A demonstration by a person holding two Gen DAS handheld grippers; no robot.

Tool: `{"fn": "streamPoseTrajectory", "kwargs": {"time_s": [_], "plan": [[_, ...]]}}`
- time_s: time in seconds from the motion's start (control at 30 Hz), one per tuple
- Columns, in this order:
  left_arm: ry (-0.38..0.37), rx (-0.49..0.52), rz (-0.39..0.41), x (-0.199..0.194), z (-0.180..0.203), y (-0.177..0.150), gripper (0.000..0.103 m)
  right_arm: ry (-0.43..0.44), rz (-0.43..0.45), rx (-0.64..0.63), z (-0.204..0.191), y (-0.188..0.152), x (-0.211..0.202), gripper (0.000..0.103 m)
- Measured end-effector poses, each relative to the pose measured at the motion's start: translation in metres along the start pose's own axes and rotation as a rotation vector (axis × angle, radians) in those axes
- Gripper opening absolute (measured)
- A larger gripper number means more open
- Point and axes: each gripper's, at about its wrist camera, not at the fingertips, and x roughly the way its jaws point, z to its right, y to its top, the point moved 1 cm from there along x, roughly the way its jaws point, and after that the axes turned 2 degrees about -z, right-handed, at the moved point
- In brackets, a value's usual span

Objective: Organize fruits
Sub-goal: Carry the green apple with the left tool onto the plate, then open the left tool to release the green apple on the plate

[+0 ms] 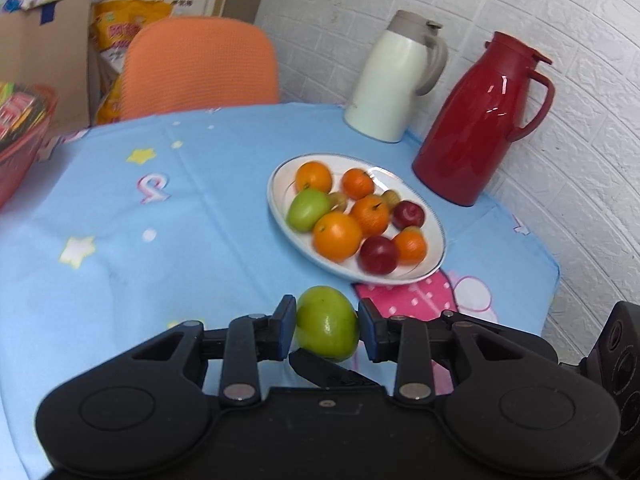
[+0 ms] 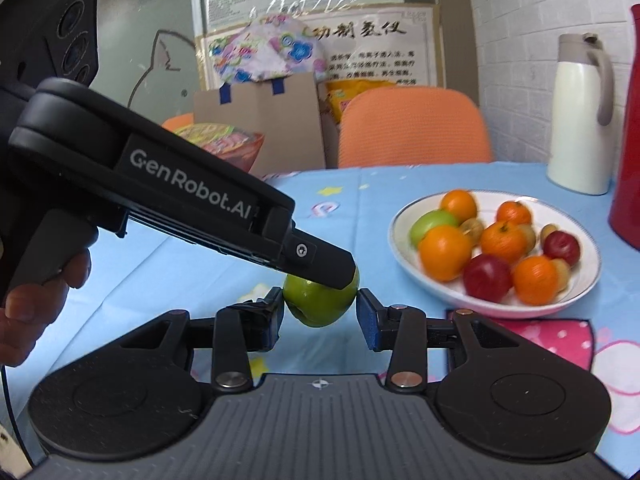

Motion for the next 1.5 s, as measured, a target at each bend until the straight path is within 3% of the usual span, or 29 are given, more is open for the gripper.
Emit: {"fn": "streamPoseTrajectory", "kwargs": {"time_s": [0.37, 0.8, 1.3, 1.37, 1.4, 1.47, 1.5], "plan": [[-0.056, 0.058, 0.032, 0.039, 0.034, 0.05, 0.064, -0.083, 0.069, 0.047, 0.055, 0.025, 0.0, 0.069], [-0.075, -0.002, 0.05, 0.094, 0.029, 0.093, 0.064, -0.111, 0.071, 0.073, 0.11, 0.042, 0.034, 0.069], [-0.058, -0.035, 0.032, 0.128, 0.012, 0.105, 0.065, -0.119, 0.02, 0.059, 0.122, 0.046, 0.064, 0.07], [-0.062, -0.036, 0.027, 0.131, 0.011, 0.104, 0.068, -0.124, 0.025, 0.048, 0.12, 0.043, 0.064, 0.074], [-0.062, -0.037, 0.032, 0.13, 0.01, 0.103, 0.074, -0.126, 0.024, 0.037, 0.119, 0.041, 0.063, 0.085], [-0.073, -0.041, 0.046, 0.127, 0.009, 0.101, 0.102, -0.118, 0.026, 0.017, 0.115, 0.04, 0.06, 0.103], [-0.072, -0.047, 0.058, 0.124, 0.009, 0.099, 0.103, -0.117, 0.039, 0.005, 0.113, 0.039, 0.057, 0.103]]}}
